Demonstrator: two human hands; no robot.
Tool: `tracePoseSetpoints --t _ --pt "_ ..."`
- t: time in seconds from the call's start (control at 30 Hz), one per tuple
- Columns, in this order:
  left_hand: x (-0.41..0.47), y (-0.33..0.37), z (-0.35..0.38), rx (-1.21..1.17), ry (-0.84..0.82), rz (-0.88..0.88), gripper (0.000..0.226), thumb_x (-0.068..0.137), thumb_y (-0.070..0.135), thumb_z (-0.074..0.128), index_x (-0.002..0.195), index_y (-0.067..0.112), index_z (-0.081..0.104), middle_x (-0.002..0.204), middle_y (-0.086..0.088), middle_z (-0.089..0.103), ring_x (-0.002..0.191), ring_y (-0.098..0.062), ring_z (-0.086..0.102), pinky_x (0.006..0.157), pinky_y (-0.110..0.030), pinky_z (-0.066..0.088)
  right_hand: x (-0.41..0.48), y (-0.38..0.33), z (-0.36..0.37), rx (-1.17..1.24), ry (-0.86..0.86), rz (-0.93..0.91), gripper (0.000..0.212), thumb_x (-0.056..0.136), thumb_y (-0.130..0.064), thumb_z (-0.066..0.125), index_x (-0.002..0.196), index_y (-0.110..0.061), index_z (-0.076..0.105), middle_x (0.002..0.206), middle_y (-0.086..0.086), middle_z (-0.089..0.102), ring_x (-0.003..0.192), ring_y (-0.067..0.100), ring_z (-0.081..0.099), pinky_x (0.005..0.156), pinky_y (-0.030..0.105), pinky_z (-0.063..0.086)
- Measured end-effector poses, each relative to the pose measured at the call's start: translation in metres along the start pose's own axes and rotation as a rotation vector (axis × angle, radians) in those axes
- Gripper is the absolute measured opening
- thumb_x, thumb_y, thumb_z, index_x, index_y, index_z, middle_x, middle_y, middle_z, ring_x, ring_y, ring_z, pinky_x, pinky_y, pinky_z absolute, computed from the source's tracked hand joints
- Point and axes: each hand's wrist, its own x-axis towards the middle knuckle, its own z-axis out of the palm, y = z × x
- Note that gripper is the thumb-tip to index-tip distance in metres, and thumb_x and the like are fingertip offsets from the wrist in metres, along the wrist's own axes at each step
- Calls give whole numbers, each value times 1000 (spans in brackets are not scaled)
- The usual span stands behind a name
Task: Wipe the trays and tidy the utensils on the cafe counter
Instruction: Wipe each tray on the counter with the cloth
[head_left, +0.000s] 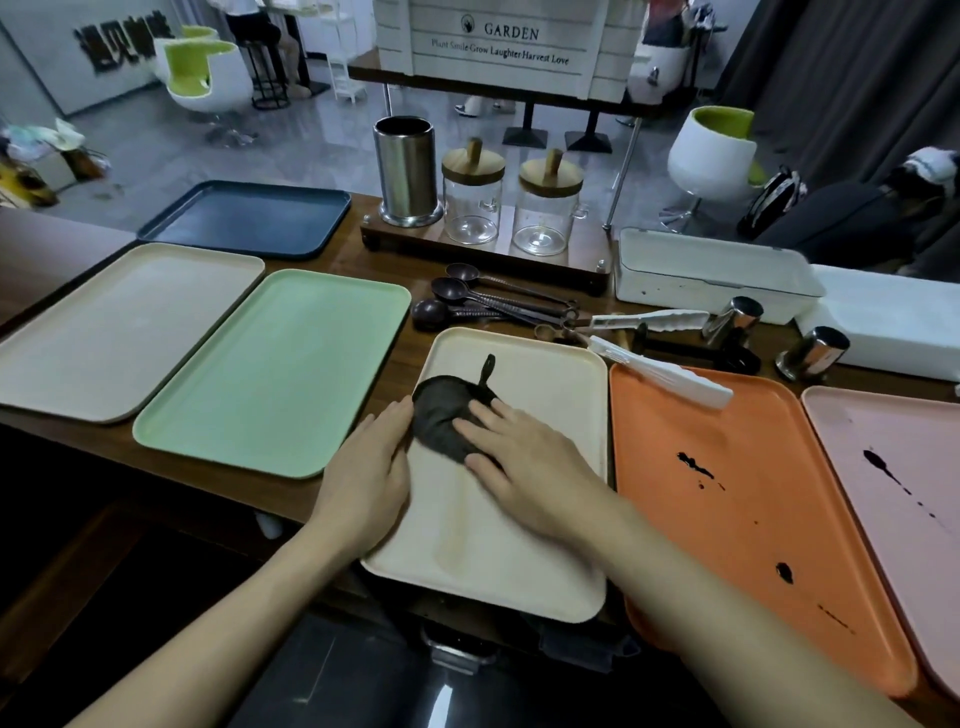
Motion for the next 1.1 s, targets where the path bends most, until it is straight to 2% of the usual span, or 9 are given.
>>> tracePoseSetpoints --t 0.13,0.3,0.43,0.63,0.7,0.77,0.87,0.97,1.1 --pt "0 -2 1 14 7 -3 59 99 7 38 156 22 39 159 3 41 148 -17 36 120 -18 11 -6 12 -6 -68 -8 58 49 108 -40 31 157 -32 29 166 -5 22 153 19 20 124 41 13" --pt "-1 0 2 -10 39 -30 59 100 2 39 156 19 39 161 1 38 150 -17 32 117 -14 7 6 53 -28 -174 24 293 49 108 -35 32 157 -25 31 164 1 27 149 25 27 116 39 26" --pt "0 -1 2 -32 32 -31 60 98 1 40 156 18 39 160 0 40 149 -18 34 118 -17 9 -2 11 -12 -157 65 214 49 108 -33 33 155 -20 33 162 5 32 145 28 30 116 39 26" --pt "-1 -2 1 -44 12 5 58 99 5 40 155 19 39 157 -2 46 144 -22 41 123 -29 18 -49 -49 11 -66 6 128 54 108 -41 32 159 -26 23 168 1 17 154 24 15 123 33 11" --pt "-1 -2 1 -51 13 8 57 99 5 39 154 20 41 154 -2 49 143 -23 42 122 -30 19 -61 -51 8 15 -25 127 59 105 -48 37 159 -30 22 168 -4 15 155 19 11 123 32 11" --pt "-1 -2 1 -65 9 13 55 99 6 38 152 22 43 152 -2 51 143 -25 42 121 -31 20 -67 -45 -3 190 -44 157 61 101 -53 47 157 -37 28 164 -9 26 152 14 21 121 31 21" --pt "0 -1 -4 -133 -13 13 52 104 7 38 153 22 44 158 -2 45 149 -20 34 121 -29 19 -75 -28 -16 325 188 268 45 99 -40 57 143 -37 53 137 -12 62 128 14 55 103 33 44" --pt "-5 2 -13 -189 21 41 49 104 10 45 150 24 49 161 2 39 149 -16 34 116 -24 23 -79 -18 -16 238 146 249 36 96 -20 58 128 -32 67 127 -15 67 120 14 58 98 31 44" --pt "-14 11 -17 -77 93 190 44 99 12 50 141 21 59 150 1 53 143 -21 41 116 -35 33 -83 -11 -15 189 38 182 54 85 -4 53 131 -30 66 134 -14 61 124 15 50 106 30 38"
